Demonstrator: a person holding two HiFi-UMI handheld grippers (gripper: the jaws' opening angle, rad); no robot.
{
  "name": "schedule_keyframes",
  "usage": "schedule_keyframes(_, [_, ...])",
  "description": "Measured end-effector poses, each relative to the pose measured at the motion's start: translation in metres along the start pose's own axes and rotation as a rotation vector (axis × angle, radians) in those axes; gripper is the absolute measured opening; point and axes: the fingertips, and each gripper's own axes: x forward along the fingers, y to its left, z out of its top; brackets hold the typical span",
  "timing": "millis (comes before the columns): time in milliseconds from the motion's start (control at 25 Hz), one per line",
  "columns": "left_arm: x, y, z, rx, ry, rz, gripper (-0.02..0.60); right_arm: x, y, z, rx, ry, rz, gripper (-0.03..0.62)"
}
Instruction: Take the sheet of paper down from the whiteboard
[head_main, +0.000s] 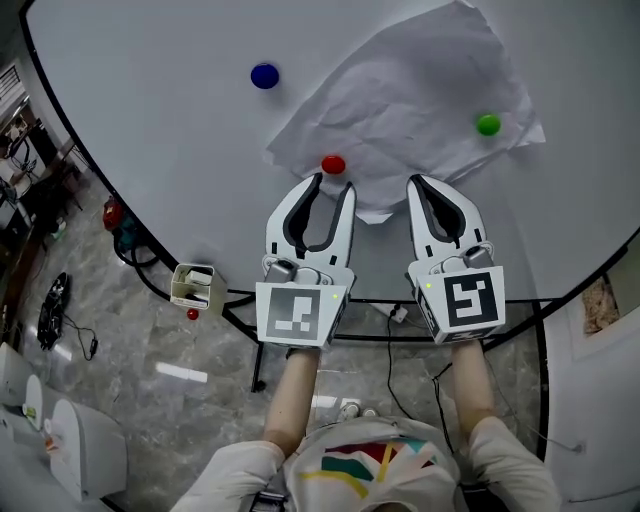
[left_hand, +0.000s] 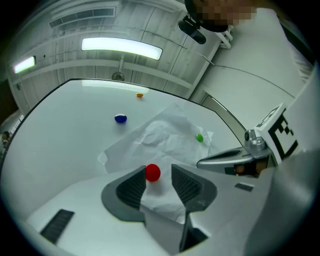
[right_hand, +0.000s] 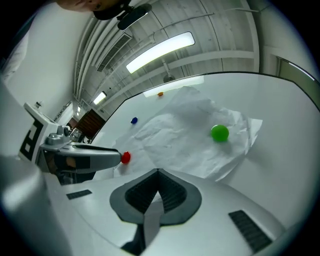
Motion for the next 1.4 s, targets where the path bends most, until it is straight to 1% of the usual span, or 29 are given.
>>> schedule_keyframes(40, [0.003,-0.001,0.002,0.02,0.004,-0.012,0.208,0.001,0.0,-0.001,-0.007,0.001,-0.003,0.009])
schedule_keyframes(80, [0.006,-0.001,0.002,0.046,0.014,-0.021,0.218,0.001,-0.001,-0.001,-0.009,0.0,-0.005,0.009])
schedule_keyframes(200, [0.015,0.002,-0.002,0.138,0.075,-0.014,0.218,0.002,-0.005,-0.002,0.0,-0.001,-0.016,0.009])
schedule_keyframes(280, [0.016,0.004,-0.009,0.166,0.129,0.01,0.218,0.002,-0.007,-0.003,0.001,0.008,-0.019,0.009])
schedule_keyframes(360, [0.016,0.005,-0.014,0.168,0.163,0.023,0.218,0.002,-0.008,-0.003,-0.006,0.014,-0.018,0.009])
schedule_keyframes(480, [0.016,0.008,-0.013,0.181,0.165,0.042,0.21,0.006,-0.009,0.0,-0.03,0.013,-0.013,0.009])
schedule_keyframes(560, [0.017,0.01,-0.013,0.19,0.166,0.047,0.166,0.008,-0.009,0.0,-0.042,0.012,-0.012,0.009])
schedule_keyframes(760, [0.017,0.009,-0.014,0.196,0.174,0.027,0.161,0.008,-0.008,0.001,-0.059,0.01,-0.021,0.009])
schedule_keyframes(840, [0.016,0.012,-0.013,0.199,0.171,0.035,0.161,0.007,-0.008,0.001,-0.065,0.009,-0.024,0.009])
schedule_keyframes(920, [0.013,0.022,-0.01,0.2,0.164,0.06,0.161,0.007,-0.008,0.001,-0.064,0.009,-0.024,0.009])
schedule_keyframes(1120, [0.001,0.064,0.001,0.203,0.15,0.139,0.161,0.007,-0.01,-0.002,-0.058,0.01,-0.025,0.009])
schedule_keyframes(1280, [-0.006,0.092,0.01,0.236,0.148,0.188,0.161,0.007,-0.011,-0.002,-0.045,0.009,-0.029,0.009])
schedule_keyframes(1400, [-0.013,0.115,0.016,0.222,0.136,0.218,0.161,0.007,-0.01,-0.002,-0.042,0.008,-0.028,0.009])
